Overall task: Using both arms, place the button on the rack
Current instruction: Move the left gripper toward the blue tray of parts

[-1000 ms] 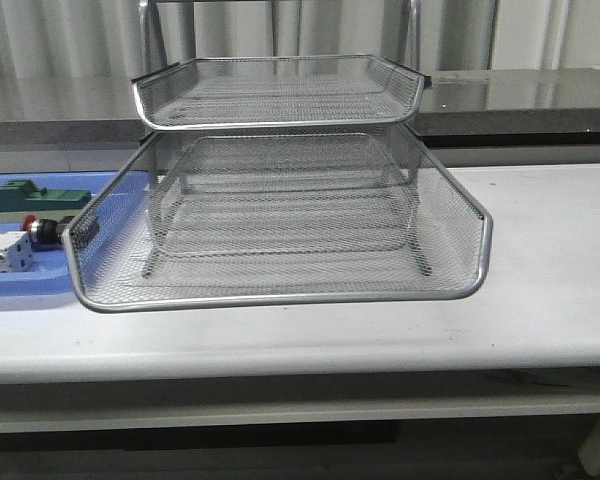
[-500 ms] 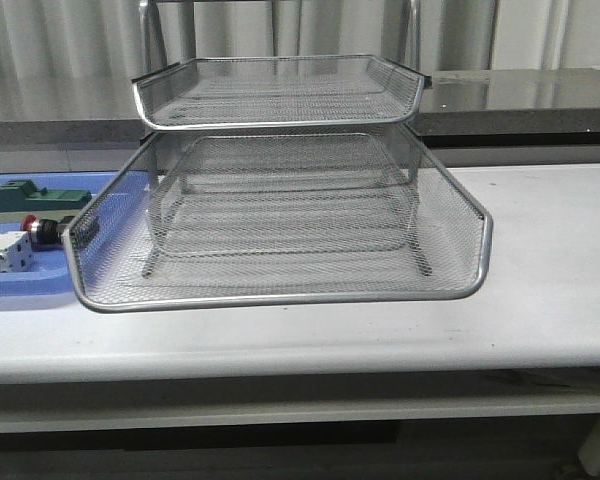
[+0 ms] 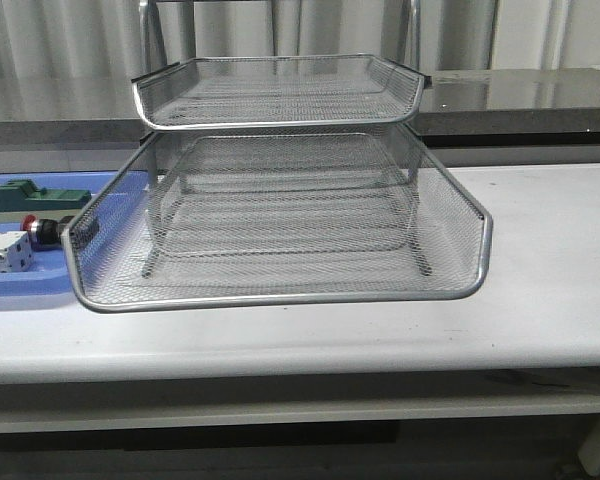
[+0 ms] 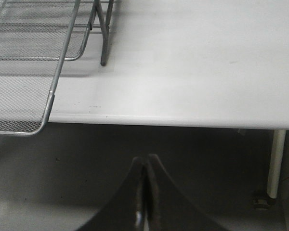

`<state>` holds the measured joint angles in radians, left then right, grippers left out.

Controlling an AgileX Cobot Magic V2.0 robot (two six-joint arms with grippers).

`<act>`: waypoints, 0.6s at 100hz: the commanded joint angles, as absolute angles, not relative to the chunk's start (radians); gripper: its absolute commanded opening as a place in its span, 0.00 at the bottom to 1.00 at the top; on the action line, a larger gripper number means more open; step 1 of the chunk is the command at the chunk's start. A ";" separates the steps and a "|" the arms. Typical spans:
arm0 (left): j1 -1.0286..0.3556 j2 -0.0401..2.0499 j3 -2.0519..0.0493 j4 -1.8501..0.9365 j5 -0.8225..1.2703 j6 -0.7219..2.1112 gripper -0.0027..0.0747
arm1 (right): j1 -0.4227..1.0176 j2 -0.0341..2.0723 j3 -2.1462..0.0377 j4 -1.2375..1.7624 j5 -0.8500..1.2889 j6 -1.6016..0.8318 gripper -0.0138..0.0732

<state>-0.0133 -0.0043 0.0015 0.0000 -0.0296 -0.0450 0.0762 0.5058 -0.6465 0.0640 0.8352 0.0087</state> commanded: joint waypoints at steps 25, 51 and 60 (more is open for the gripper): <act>-0.011 0.037 -0.130 -0.132 0.045 -0.054 0.01 | 0.069 0.508 -0.678 0.060 0.775 0.000 0.08; -0.011 0.366 -0.418 -0.130 0.304 -0.054 0.01 | 0.069 0.508 -0.678 0.060 0.775 0.000 0.08; -0.011 0.501 -0.519 -0.125 0.391 -0.043 0.01 | 0.069 0.508 -0.678 0.060 0.775 0.000 0.08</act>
